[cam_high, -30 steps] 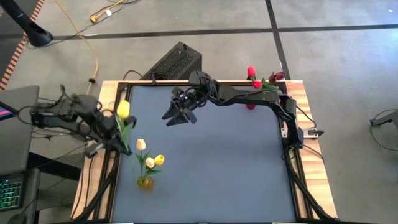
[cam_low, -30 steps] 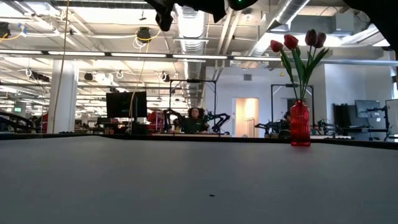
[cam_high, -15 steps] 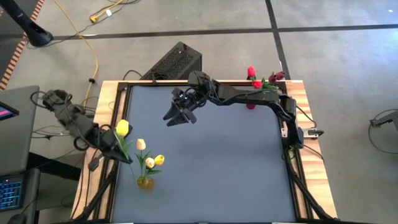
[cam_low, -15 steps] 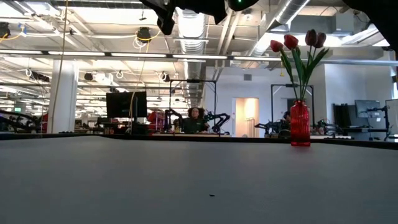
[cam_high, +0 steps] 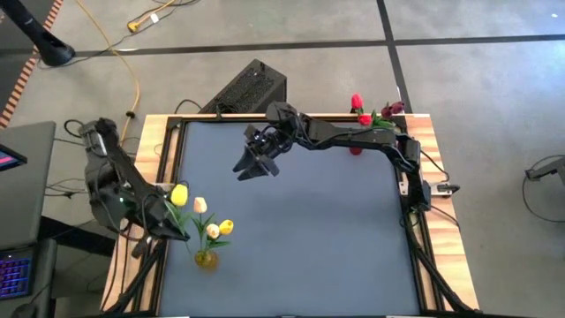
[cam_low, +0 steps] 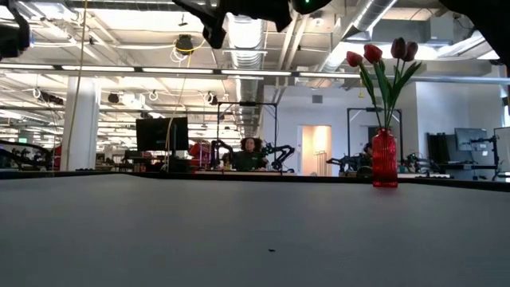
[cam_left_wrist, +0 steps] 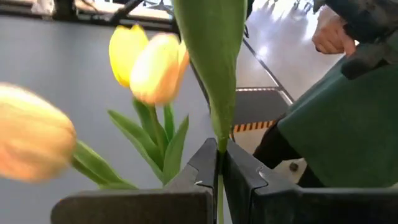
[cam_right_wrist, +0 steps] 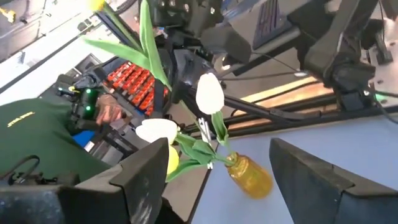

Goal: Sort flowers into vase by color
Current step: Put the yellow flower into the yellow vase

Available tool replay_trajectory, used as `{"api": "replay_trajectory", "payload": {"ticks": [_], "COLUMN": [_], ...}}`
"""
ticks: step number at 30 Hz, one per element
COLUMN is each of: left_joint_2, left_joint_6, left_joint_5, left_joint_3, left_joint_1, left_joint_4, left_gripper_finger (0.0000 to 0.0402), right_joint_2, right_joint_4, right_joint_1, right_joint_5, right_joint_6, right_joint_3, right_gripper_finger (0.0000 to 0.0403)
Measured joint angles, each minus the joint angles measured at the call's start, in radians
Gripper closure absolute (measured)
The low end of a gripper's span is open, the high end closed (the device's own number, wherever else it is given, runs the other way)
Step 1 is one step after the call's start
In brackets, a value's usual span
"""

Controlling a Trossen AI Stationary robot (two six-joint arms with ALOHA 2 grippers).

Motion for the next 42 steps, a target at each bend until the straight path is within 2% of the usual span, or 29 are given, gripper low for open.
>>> {"api": "replay_trajectory", "payload": {"ticks": [8, 16, 26, 33, 42], "left_joint_2": [0.001, 0.021, 0.081, 0.139, 0.195], "left_joint_6": [-0.03, -0.013, -0.069, -0.129, -0.151], "left_joint_5": [-0.227, -0.273, -0.396, -0.401, -0.456], "left_joint_3": [-0.057, -0.056, -0.056, -0.056, -0.056], "left_joint_1": [-0.108, -0.187, -0.259, -0.302, -0.316], "left_joint_4": [0.036, 0.023, -0.027, -0.028, -0.049], "left_gripper_finger": [0.0401, 0.0401, 0.0401, 0.0401, 0.0401], "right_joint_2": [0.0, 0.0, 0.0, 0.0, 0.0], "right_joint_4": [-0.037, -0.039, -0.039, -0.039, -0.039], "right_joint_1": [-0.001, -0.006, -0.001, -0.001, 0.0], "right_joint_5": [-0.001, -0.002, -0.005, -0.005, -0.005], "right_joint_6": [-0.011, -0.011, -0.011, -0.011, -0.011], "right_joint_3": [0.0, 0.0, 0.0, 0.0, 0.0], "right_gripper_finger": [0.0097, 0.0097, 0.0097, 0.0097, 0.0097]}}
